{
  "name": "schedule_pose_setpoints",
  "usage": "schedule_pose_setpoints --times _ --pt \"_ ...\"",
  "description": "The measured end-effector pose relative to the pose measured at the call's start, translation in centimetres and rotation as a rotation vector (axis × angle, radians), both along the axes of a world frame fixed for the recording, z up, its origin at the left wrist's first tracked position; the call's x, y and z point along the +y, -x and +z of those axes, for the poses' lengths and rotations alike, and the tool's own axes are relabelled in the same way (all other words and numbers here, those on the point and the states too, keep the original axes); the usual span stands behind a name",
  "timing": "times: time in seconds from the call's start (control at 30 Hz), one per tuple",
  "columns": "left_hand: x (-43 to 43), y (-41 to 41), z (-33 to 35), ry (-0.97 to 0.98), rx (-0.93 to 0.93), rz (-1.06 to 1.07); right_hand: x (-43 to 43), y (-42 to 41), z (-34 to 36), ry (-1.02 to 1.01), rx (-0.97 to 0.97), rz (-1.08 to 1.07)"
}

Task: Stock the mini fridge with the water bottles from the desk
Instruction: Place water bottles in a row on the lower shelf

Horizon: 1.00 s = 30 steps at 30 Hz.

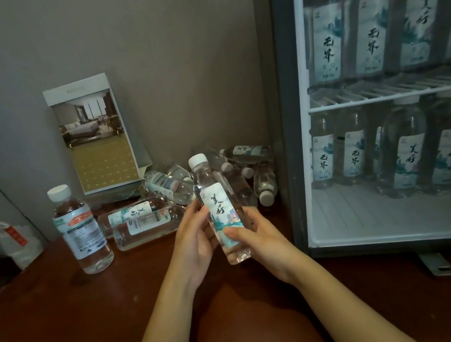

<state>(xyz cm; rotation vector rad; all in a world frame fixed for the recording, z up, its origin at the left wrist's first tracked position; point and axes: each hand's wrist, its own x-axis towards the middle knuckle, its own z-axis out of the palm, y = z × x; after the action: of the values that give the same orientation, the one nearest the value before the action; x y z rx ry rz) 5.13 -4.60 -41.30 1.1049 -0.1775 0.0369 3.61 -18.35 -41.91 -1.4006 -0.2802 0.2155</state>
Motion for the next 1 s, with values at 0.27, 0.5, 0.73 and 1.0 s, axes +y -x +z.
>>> schedule_pose_setpoints --times 0.27,0.5,0.73,1.0 --pt "0.3 5.2 2.9 -0.149 -0.101 0.141 -0.3 3.9 1.7 0.066 -0.188 0.111" --pt "-4.2 9.5 4.5 -0.386 -0.398 0.071 -4.9 8.2 1.8 0.147 -0.446 0.008" --pt "-11.9 8.7 4.8 -0.436 -0.459 -0.057 -12.9 9.6 2.5 0.257 -0.494 -0.237" --pt "-18.9 4.0 5.0 -0.594 -0.501 -0.081 -18.7 5.2 2.6 0.353 -0.468 -0.366"
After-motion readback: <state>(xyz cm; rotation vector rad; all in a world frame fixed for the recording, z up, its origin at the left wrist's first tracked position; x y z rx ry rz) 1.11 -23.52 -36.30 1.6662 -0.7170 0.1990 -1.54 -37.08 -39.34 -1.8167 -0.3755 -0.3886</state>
